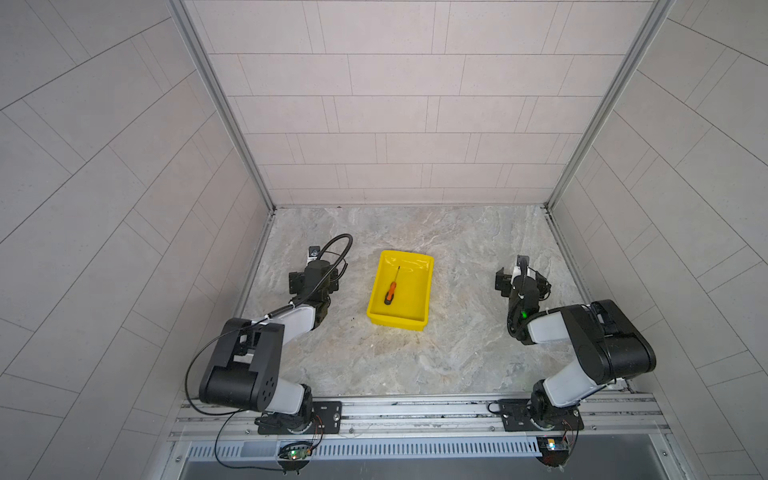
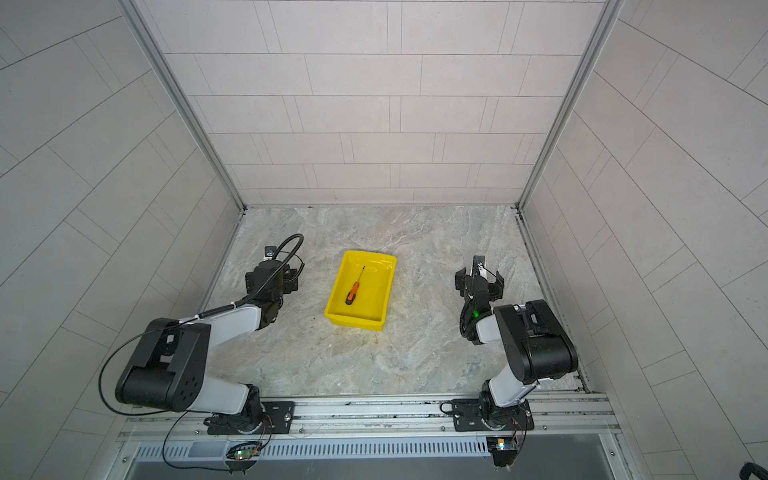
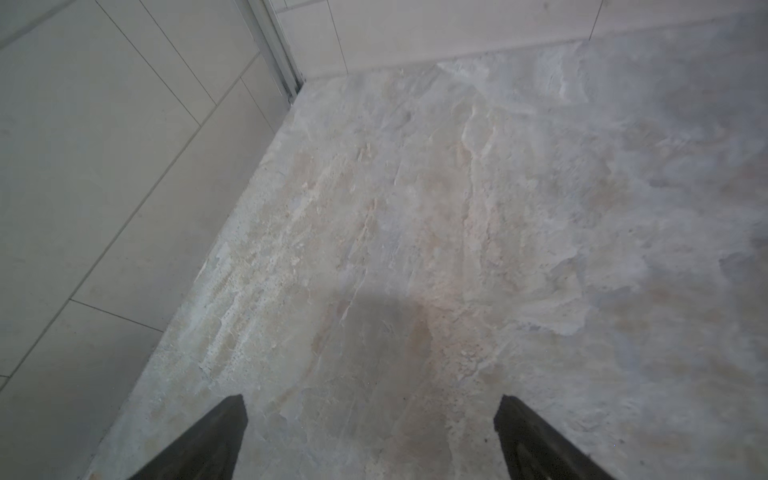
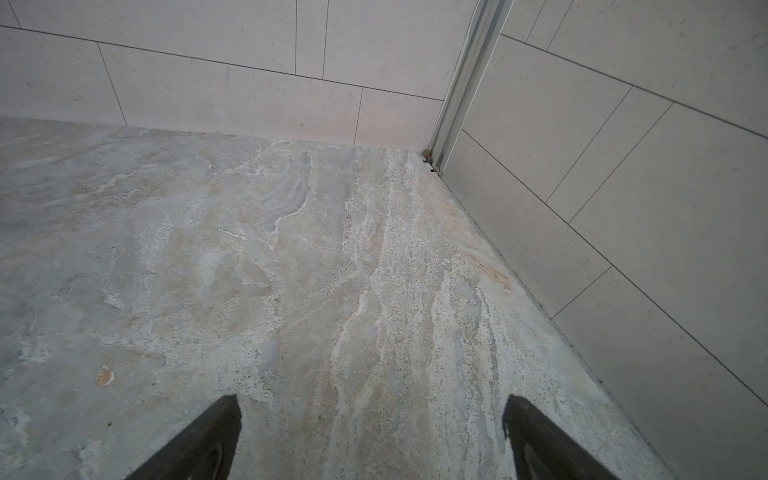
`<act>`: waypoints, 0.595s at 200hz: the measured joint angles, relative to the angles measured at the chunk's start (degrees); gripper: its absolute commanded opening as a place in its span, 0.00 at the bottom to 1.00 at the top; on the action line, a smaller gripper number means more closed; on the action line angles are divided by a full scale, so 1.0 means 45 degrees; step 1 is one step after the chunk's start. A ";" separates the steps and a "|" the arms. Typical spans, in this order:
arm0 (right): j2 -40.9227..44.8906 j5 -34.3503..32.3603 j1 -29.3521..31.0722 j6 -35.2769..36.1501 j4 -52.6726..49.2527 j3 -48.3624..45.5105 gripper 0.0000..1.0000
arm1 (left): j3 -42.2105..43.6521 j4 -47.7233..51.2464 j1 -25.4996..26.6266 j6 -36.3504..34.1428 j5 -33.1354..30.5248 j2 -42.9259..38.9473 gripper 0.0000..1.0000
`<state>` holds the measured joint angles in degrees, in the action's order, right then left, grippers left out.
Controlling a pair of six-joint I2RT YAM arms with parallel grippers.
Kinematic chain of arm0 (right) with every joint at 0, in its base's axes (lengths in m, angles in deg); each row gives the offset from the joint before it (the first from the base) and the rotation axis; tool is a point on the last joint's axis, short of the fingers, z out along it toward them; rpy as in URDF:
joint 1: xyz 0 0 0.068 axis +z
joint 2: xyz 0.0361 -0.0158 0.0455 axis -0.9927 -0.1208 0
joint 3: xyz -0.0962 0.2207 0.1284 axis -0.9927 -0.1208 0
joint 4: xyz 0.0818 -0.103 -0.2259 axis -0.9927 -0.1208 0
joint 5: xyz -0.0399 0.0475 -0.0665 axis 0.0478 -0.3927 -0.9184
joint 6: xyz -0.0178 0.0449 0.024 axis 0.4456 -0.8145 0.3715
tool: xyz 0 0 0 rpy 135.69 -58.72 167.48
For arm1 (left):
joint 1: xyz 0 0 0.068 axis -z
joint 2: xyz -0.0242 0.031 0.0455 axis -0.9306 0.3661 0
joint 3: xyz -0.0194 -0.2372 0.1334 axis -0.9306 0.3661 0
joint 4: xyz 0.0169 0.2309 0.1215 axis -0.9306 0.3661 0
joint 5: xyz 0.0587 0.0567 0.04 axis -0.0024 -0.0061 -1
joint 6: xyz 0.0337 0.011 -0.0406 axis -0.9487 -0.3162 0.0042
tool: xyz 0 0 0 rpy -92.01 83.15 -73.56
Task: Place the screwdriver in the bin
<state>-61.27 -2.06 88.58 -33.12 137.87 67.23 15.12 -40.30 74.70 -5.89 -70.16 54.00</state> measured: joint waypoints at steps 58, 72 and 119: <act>0.0000 0.0010 0.0000 0.0000 0.0000 0.0000 0.99 | 0.1705 -0.4255 -0.0787 0.0180 0.1462 0.1379 1.00; 0.0000 0.0019 0.0000 0.0000 0.0000 0.0000 0.99 | 0.1749 -0.4600 -0.0787 0.0209 0.1506 0.1409 1.00; 0.0000 0.0024 0.0000 0.0000 -0.0005 0.0000 0.99 | 0.1749 -0.5678 -0.0782 0.0087 0.1622 0.1404 1.00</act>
<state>-61.27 -1.95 88.58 -33.12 137.85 67.23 22.99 -65.85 71.18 -5.49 -62.86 60.32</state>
